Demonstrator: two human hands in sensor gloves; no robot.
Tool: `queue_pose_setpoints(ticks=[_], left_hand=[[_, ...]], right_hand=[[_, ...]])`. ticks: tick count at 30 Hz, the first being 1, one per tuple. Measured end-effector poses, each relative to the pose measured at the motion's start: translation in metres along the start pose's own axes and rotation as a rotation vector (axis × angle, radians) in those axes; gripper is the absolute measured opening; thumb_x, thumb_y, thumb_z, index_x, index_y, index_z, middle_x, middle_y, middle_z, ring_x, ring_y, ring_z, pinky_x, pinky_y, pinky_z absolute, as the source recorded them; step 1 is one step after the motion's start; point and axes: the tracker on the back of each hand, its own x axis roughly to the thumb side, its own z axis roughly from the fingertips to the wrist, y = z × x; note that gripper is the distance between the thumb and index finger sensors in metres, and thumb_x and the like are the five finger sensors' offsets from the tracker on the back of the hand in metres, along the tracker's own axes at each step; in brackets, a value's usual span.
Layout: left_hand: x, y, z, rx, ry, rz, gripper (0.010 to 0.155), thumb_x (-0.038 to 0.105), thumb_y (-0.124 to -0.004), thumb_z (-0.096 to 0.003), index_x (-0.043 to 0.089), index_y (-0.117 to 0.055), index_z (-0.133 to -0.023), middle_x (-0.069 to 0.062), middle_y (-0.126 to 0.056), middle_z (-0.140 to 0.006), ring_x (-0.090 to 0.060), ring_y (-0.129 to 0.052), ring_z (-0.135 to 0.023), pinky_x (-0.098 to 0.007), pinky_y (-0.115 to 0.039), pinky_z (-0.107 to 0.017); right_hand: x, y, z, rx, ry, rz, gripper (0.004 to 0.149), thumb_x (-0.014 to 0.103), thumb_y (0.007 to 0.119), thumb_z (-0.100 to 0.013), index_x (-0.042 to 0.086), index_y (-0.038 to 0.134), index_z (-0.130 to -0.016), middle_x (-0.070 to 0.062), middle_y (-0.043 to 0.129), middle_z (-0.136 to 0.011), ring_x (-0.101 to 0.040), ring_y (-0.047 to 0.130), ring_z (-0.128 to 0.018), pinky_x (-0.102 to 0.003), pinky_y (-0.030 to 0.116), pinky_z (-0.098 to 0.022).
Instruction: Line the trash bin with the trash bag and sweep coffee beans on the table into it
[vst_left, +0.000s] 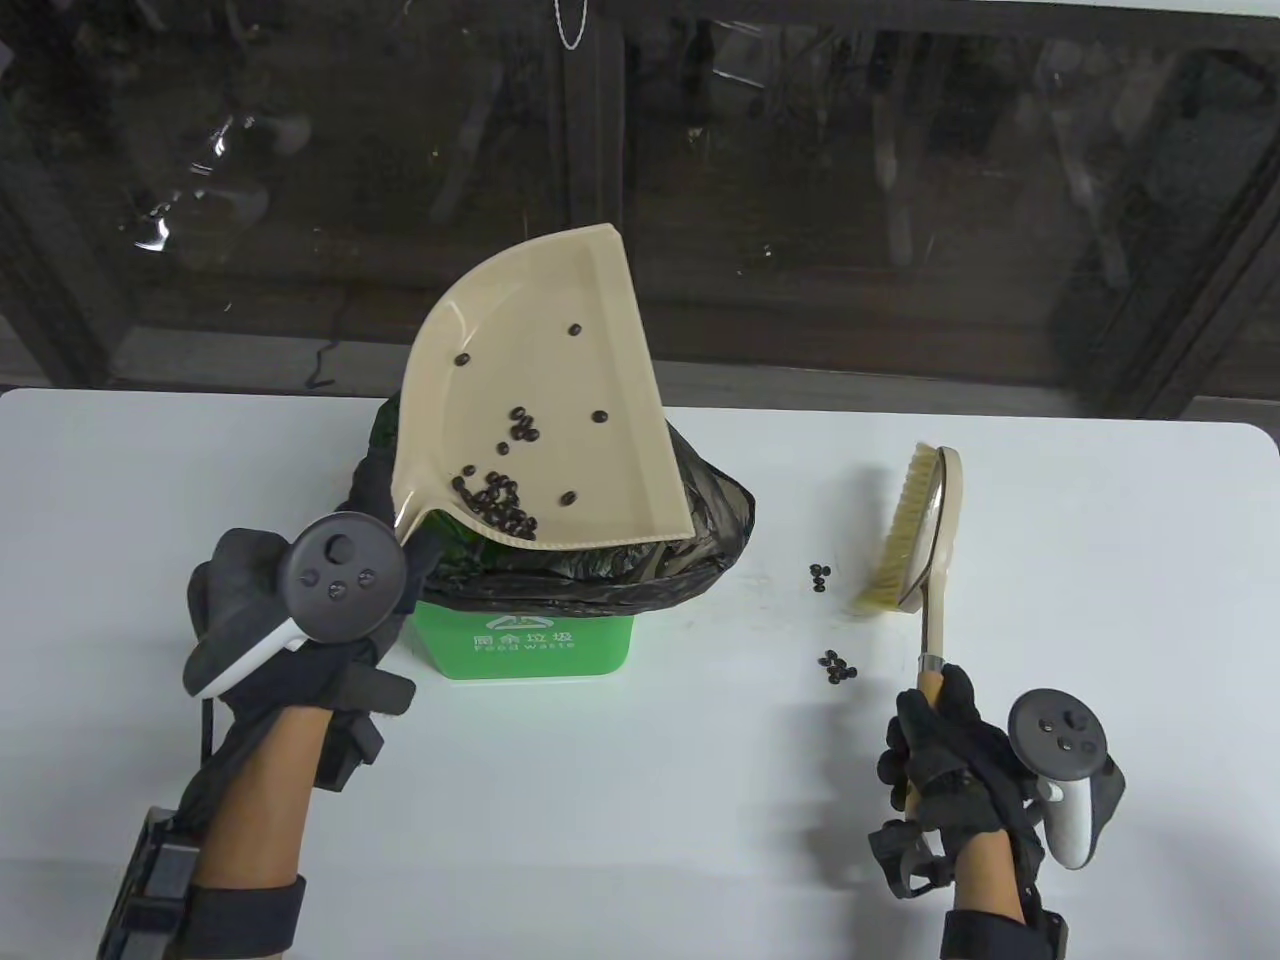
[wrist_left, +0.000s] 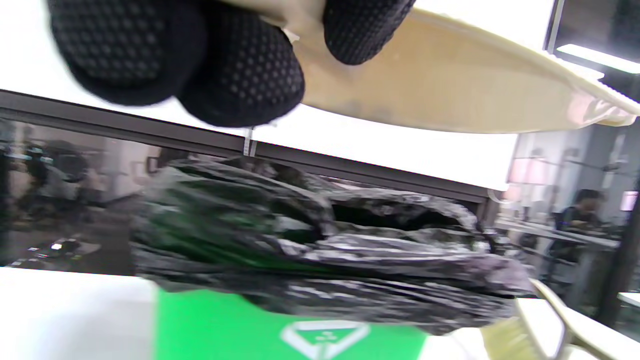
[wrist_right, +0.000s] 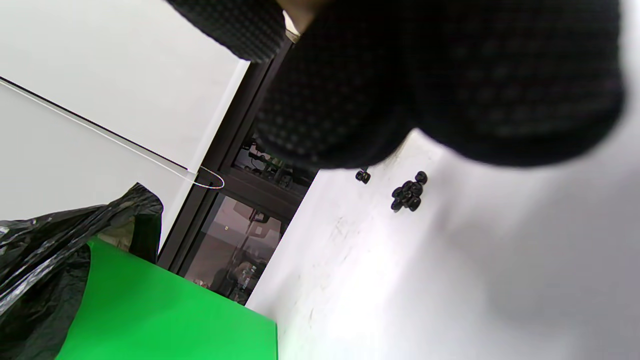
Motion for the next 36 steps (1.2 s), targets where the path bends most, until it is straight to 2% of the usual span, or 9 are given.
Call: queue_pose_setpoints(ticks=[8,14,22,30,36], left_hand=[[-0.03,-0.004,0.001,0.014,0.129,-0.125,0.068,0.028,-0.063,-0.0739,-0.018,-0.035,-0.116,-0.023,-0.079,-0.091,-0.029,-0.1,-0.044,-0.045,-0.085,-0.036],[-0.029,-0.008,-0.002,0.049,0.183,-0.369,0.068,0.028,-0.063,-0.0738,-0.018,-0.035,-0.116,-0.024,-0.079,-0.091,-0.029,-0.1,-0.044,-0.045,-0.085,-0.036],[-0.018,-0.015,-0.004,0.093,0.176,-0.589,0.068,0.028,-0.062,-0.0737,-0.018,-0.035,-0.116,-0.024,-0.078,-0.091,-0.03,-0.1,-0.044,-0.045,-0.085,-0.036],[-0.008,-0.018,-0.003,0.141,0.144,-0.712,0.068,0.028,-0.063,-0.0734,-0.017,-0.035,-0.116,-0.024,-0.078,-0.091,-0.03,-0.099,-0.044,-0.046,-0.085,-0.036],[0.001,-0.016,0.0,0.221,0.105,-0.886,0.068,0.028,-0.062,-0.0733,-0.017,-0.034,-0.116,-0.024,-0.077,-0.092,-0.031,-0.099,-0.045,-0.047,-0.084,-0.036]], right_hand=[[0.0,0.001,-0.001,0.008,-0.002,0.006,0.068,0.03,0.066,-0.055,-0.011,0.033,-0.099,-0.017,0.088,-0.063,-0.01,0.1,-0.024,-0.029,0.092,-0.009],[0.0,0.001,-0.001,0.011,-0.001,0.004,0.068,0.03,0.066,-0.056,-0.011,0.033,-0.099,-0.017,0.088,-0.063,-0.01,0.1,-0.025,-0.029,0.092,-0.009],[0.0,0.001,-0.001,0.02,0.0,0.0,0.068,0.03,0.066,-0.056,-0.011,0.033,-0.099,-0.017,0.088,-0.064,-0.01,0.1,-0.025,-0.03,0.092,-0.009],[0.0,0.001,-0.001,0.028,0.0,-0.001,0.068,0.03,0.066,-0.056,-0.011,0.033,-0.099,-0.017,0.088,-0.064,-0.01,0.1,-0.025,-0.03,0.092,-0.009],[0.0,0.001,-0.001,0.031,0.0,-0.001,0.068,0.03,0.066,-0.056,-0.011,0.033,-0.099,-0.017,0.088,-0.064,-0.01,0.1,-0.025,-0.03,0.092,-0.01]])
